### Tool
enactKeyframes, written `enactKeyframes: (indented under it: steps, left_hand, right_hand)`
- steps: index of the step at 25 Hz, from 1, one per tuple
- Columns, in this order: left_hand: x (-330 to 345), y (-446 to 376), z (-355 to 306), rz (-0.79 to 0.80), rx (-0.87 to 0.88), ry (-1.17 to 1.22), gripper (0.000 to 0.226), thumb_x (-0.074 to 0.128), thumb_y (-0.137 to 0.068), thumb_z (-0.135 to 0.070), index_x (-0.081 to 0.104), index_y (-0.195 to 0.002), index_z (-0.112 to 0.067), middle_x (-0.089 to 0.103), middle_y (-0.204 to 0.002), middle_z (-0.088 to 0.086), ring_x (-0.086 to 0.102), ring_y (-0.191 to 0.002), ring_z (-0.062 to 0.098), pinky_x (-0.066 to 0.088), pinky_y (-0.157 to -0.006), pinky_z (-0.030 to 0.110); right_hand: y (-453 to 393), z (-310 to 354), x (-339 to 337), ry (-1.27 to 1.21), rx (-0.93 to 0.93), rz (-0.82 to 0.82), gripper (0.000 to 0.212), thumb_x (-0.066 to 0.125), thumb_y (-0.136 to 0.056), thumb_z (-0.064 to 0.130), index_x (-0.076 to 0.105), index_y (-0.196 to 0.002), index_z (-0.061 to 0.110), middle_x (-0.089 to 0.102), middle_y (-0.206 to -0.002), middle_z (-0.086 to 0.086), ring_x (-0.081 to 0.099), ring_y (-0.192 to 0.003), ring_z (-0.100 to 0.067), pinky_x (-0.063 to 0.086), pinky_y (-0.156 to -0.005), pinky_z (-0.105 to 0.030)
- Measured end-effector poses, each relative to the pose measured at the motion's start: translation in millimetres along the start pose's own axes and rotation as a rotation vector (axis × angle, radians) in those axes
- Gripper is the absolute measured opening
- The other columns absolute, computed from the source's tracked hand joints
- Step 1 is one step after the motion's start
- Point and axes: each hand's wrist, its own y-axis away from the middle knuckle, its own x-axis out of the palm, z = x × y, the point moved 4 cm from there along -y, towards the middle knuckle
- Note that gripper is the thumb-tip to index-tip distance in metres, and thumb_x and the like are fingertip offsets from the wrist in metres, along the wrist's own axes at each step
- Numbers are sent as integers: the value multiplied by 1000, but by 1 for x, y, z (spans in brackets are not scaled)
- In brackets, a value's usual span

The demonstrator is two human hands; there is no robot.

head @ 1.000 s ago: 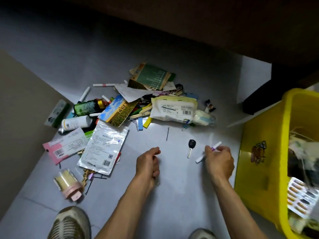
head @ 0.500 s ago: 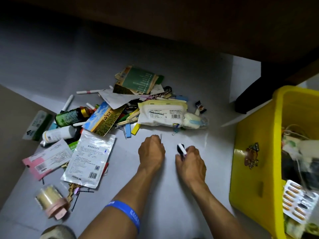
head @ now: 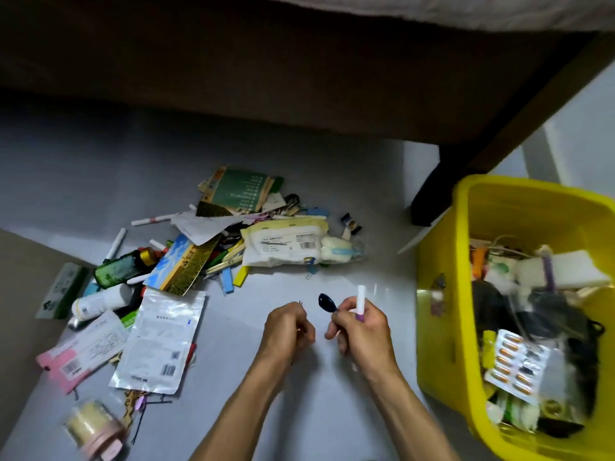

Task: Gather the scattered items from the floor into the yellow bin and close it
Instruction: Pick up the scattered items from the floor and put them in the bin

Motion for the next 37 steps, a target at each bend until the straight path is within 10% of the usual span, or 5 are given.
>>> enactKeyframes:
  steps: [8,12,21,29,37]
  left_hand:
    - [194,123,-115,388,102,155,23,42,-87,-12,54,-66,-11,54,-57,8,42,-48,16,31,-45,24]
    - [218,149,-114,520,50,253,25,49,-95,-15,68,-109,-6,73,-85,4,69,-73,13,52,-57,21]
    - [88,78,-89,-17,244,120,31,48,-95,-10,64,-120,-19,66,-121,1,61,-109,15,49,-99,35]
    - [-17,-88,-107,-222,454,-1248,87,68,-82,-42,21,-153,-25,14,-161,7,14,-147,32,23,-115,55]
    - [-27,-104,-71,-329,478,-1399,89,68,-66,-62,37,-141,-26,43,-142,7,34,-128,35,29,-104,50]
  right_hand:
    - [95,112,-184,-65,-288,-700,3,62,-80,24,63,-83,23,66,-78,1,61,-73,-23,46,-64,-34]
    - [107,119,-198,99,-331,-556,45,57,-90,26,52,-133,34,57,-117,10,54,-106,-13,47,-91,-35]
    - [73,102,-75,374,-504,-146,36,58,-87,8,62,-111,35,62,-109,14,58,-107,-5,40,-77,-7]
    - [-103,70,19,1078,-354,46,87,66,-83,14,17,-152,30,13,-162,-3,34,-137,-33,40,-107,-47]
    - [-121,10,13,689,-234,-5,29,62,-79,19,60,-106,27,70,-99,0,65,-88,-24,50,-70,-29]
